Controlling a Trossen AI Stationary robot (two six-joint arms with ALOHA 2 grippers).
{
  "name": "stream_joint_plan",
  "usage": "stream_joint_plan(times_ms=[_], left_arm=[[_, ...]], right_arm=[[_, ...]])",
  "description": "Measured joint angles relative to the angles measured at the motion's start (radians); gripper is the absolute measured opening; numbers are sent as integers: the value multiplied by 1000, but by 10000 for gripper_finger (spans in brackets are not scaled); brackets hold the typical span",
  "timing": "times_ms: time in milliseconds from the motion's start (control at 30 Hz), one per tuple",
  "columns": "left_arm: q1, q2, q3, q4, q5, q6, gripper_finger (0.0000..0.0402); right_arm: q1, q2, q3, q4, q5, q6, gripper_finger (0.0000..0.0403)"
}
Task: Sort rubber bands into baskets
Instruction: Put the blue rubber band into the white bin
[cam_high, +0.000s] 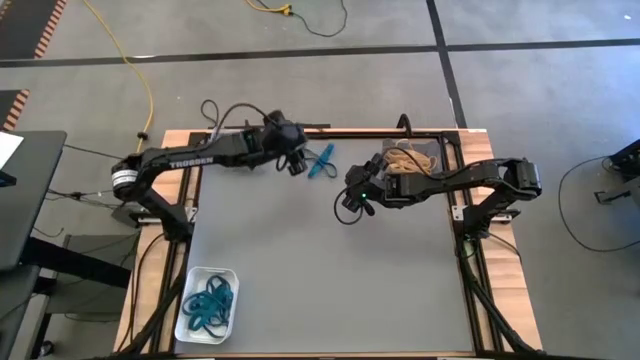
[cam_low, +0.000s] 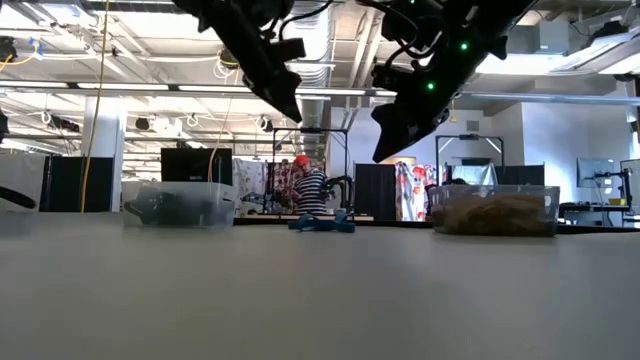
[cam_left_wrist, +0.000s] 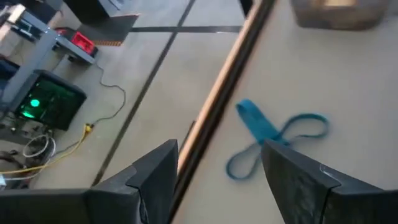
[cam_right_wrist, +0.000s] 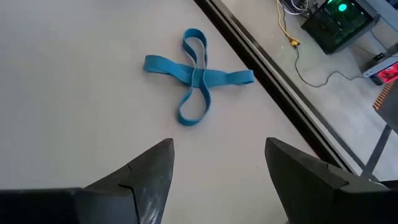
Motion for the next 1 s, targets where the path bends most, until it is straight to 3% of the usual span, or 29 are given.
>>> stream_joint_plan(times_ms=[267, 633, 833, 1000], left_arm=[[153, 107, 1, 48, 206, 3, 222], [230, 389, 99, 42, 270, 40, 222], [252, 509, 225, -33, 358, 84, 222], [272, 635, 387, -202, 394, 91, 222]], right_arm=[[-17, 0, 0, 6, -2, -4, 282], [-70, 0, -74, 111, -53, 0, 282], [-125, 0, -104, 162, -96, -4, 282], [-163, 0, -115, 175, -129, -7, 282]])
